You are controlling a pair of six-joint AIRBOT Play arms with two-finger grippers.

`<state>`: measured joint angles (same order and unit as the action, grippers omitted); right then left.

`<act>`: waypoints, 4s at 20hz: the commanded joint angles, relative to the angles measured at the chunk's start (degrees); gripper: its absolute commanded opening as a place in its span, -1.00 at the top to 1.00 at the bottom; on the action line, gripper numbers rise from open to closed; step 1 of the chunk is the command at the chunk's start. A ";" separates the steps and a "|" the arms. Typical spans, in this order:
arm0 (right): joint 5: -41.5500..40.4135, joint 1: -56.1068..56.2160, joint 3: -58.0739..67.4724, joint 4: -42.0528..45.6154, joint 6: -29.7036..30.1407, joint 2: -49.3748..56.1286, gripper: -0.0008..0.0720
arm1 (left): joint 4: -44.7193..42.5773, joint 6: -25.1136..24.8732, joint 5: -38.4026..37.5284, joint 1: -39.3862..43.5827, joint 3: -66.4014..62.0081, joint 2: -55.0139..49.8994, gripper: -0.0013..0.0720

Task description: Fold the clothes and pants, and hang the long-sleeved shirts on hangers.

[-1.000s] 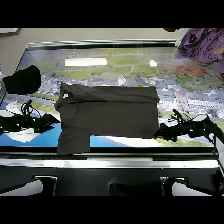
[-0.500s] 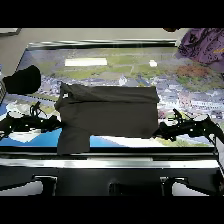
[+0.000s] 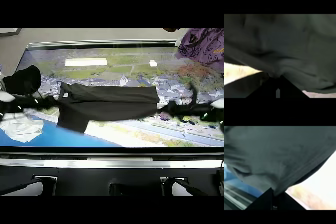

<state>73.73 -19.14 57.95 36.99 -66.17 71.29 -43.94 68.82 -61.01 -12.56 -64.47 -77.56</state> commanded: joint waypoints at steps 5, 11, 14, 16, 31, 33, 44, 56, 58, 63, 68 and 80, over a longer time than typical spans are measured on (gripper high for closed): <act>1.79 0.04 42.47 -0.42 -3.10 -9.25 0.89 | -15.61 13.64 -8.68 0.44 -41.29 11.72 0.92; -2.86 0.04 53.51 16.24 -12.13 -23.63 0.89 | -27.45 23.45 -9.11 0.39 -49.11 27.87 0.92; -3.80 0.04 53.51 22.38 -14.78 -27.23 0.89 | -30.12 26.01 -9.14 0.39 -49.11 31.43 0.92; -3.58 0.04 53.51 24.48 -16.22 -26.60 0.89 | -30.01 27.28 -10.64 0.39 -48.98 30.91 0.92; 8.33 0.07 52.92 24.76 -22.18 29.24 0.89 | -23.02 21.05 -3.34 9.66 -31.78 -18.18 0.92; 3.89 0.59 52.92 24.59 -22.18 35.76 0.89 | -22.34 21.16 0.68 10.95 -32.39 -24.83 0.92; 6.21 6.03 53.02 28.30 -19.65 43.45 0.11 | -19.50 20.48 -8.31 8.11 -39.39 -32.81 -0.83; 9.64 -20.13 2.10 21.75 -4.81 8.94 -0.07 | -17.18 12.13 -21.38 -13.14 -7.72 -4.33 -0.83; 6.84 -22.23 -7.17 21.86 -2.64 5.14 -0.07 | -17.05 12.11 -17.94 -13.53 -0.57 0.24 -0.83; 1.99 -21.97 -17.49 23.17 1.68 4.61 -0.07 | -16.83 12.11 -15.65 -11.65 3.63 2.60 -0.83; -3.06 -21.97 -18.58 20.31 4.33 4.61 -0.20 | -16.83 12.13 -13.60 -9.40 3.63 2.54 -0.83; -2.32 -21.97 -22.36 16.04 8.48 8.48 -0.19 | -17.09 12.13 -11.76 -8.35 3.65 2.47 -0.83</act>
<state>71.68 -41.12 37.52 51.37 -58.46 79.29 -60.88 80.95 -73.06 -20.95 -60.84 -75.13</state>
